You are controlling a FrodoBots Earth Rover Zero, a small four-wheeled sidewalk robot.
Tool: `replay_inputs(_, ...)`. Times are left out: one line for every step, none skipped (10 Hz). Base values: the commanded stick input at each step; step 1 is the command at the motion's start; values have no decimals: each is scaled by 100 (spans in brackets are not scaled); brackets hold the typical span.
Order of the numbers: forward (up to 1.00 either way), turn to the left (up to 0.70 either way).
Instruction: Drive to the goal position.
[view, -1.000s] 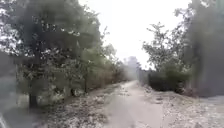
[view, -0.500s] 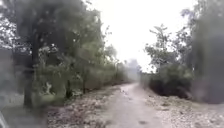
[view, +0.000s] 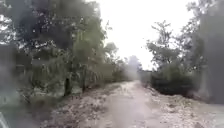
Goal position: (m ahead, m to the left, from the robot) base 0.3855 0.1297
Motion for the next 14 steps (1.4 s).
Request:
replay_inputs(45, 0)
replay_inputs(45, 0)
replay_inputs(45, 0)
replay_inputs(45, 0)
replay_inputs(45, 0)
replay_inputs(45, 0)
replay_inputs(45, 0)
replay_inputs(45, 0)
replay_inputs(45, 0)
replay_inputs(45, 0)
replay_inputs(45, 0)
replay_inputs(45, 0)
replay_inputs(45, 0)
replay_inputs(45, 0)
